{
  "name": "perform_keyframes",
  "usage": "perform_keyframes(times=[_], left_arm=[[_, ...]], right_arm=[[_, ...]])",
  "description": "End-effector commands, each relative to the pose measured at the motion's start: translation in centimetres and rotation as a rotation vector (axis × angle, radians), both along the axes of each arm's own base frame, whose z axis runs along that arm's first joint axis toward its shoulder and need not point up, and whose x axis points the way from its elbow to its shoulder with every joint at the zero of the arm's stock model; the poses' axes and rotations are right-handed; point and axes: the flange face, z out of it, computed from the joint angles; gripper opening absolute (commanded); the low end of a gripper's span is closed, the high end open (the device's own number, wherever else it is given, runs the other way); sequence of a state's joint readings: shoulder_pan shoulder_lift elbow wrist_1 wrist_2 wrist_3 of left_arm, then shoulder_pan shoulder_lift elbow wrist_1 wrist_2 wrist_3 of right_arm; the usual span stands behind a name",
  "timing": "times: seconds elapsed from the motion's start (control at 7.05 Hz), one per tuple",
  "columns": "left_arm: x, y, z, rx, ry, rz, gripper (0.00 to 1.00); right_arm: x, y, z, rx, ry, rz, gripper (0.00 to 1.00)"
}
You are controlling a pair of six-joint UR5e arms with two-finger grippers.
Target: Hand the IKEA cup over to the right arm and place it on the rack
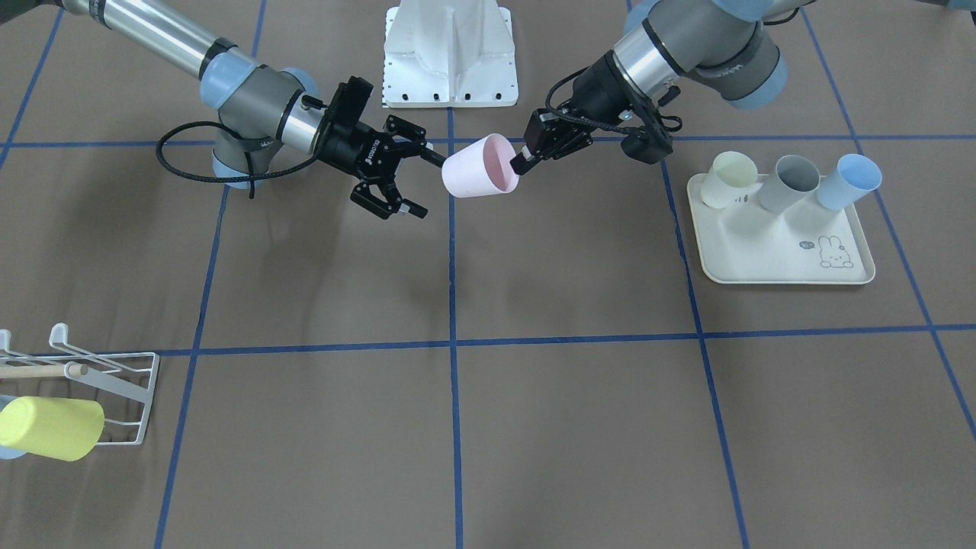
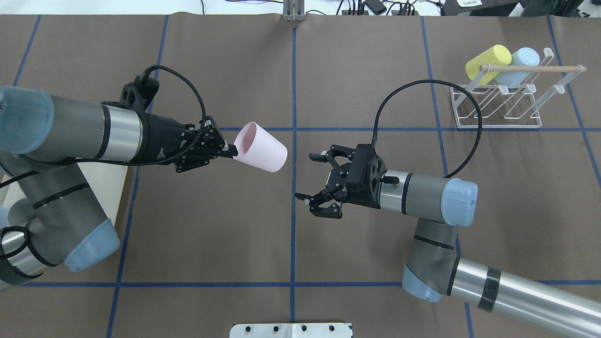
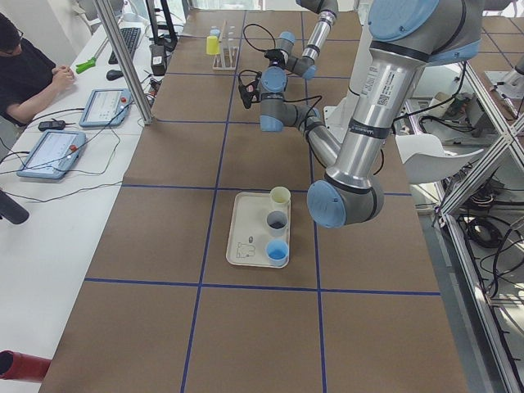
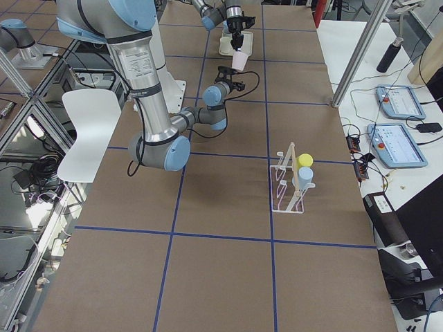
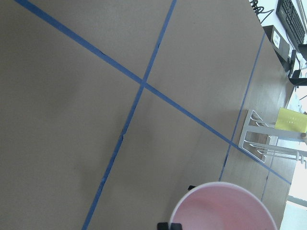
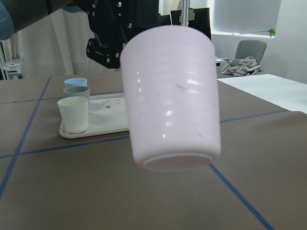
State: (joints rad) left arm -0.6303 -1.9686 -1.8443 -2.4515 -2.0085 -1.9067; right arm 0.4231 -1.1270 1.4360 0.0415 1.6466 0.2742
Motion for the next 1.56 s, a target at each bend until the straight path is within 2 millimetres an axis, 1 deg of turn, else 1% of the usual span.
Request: perform_keyframes(times=[0.0, 0.14, 0.43, 0.71, 0.85, 0.99, 1.14, 1.28, 1.42], left_arm=[[1.9, 1.3, -0.2, 0.000, 0.001, 0.004, 0.00], [2.5, 1.3, -0.6, 0.002, 0.004, 0.004, 0.00], [4.3, 1.6, -0.6, -0.003, -0.002, -0.001, 0.00], [5.5, 1.8, -0.2, -0.009, -0.015, 0.002, 0.00], [5.7, 1.8, -0.3, -0.009, -0.015, 0.004, 0.00], [5.7, 1.8, -0.3, -0.009, -0.015, 0.004, 0.00], [5.7, 1.8, -0.3, -0.009, -0.015, 0.004, 0.00], [5.6, 1.8, -0.3, -0.006, -0.014, 0.004, 0.00], [5.6, 1.9, -0.4, 0.003, -0.013, 0.004, 0.01]], right_arm=[[0.1, 0.1, -0.2, 0.005, -0.009, 0.000, 0.99], [0.1, 0.2, -0.3, 0.006, -0.010, -0.003, 0.99], [0.1, 0.3, -0.4, 0.007, -0.014, -0.003, 0.99], [0.1, 0.3, -0.5, 0.008, -0.016, -0.003, 0.98], [0.0, 0.5, -0.5, 0.008, -0.014, -0.008, 0.92], [-0.1, 0.6, -0.3, 0.015, -0.009, -0.008, 0.77], [-0.2, 0.8, -0.3, 0.017, -0.008, -0.010, 0.57], [-0.4, 1.0, -0.2, 0.018, -0.005, -0.012, 0.48], [-0.3, 1.0, -0.2, 0.018, -0.006, -0.012, 0.47]])
